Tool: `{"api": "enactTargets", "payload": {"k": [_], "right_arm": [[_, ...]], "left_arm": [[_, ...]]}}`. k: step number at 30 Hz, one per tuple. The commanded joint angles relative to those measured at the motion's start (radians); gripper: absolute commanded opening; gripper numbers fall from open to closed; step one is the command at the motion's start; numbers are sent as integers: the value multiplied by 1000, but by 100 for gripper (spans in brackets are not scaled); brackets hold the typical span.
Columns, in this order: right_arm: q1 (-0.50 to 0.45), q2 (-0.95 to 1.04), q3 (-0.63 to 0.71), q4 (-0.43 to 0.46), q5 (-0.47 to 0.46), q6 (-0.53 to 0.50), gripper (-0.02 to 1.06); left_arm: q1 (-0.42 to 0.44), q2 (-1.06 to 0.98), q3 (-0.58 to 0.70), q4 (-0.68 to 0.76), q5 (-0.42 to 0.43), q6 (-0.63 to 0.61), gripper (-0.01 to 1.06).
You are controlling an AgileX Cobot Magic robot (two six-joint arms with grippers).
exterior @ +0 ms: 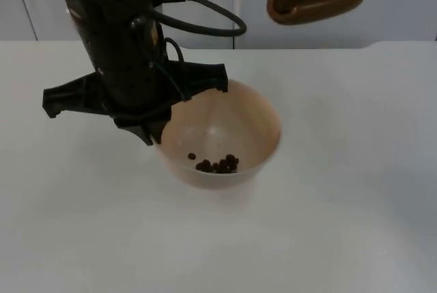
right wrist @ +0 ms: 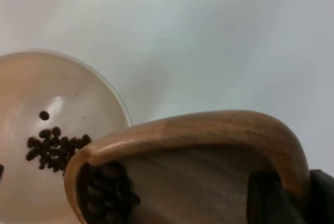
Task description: Pick up the bowl with the left hand and pour the coffee beans from the cup into the bowl with the right hand.
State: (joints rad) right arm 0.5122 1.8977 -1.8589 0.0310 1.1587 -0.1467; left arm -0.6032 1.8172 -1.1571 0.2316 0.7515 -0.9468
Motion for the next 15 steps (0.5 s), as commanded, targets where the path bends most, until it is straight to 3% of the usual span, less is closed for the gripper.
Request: {"api": "enactTargets", "payload": {"k": [1,5,12,15], "right_arm": [[-5,-11,29,31,-36,-7,0],[-5,-11,103,39,-115,5,0],[-5,-11,245,50,-271,54,0],[-5,-11,276,50,-303,72,0]], "left_arm": [[-1,-3,-4,39,-13,0,0],[7,-3,-4,70,-18,7,0],[87,-3,-4,-56,-61,158,0],[106,-3,-4,-59,-61,165,0]]}}
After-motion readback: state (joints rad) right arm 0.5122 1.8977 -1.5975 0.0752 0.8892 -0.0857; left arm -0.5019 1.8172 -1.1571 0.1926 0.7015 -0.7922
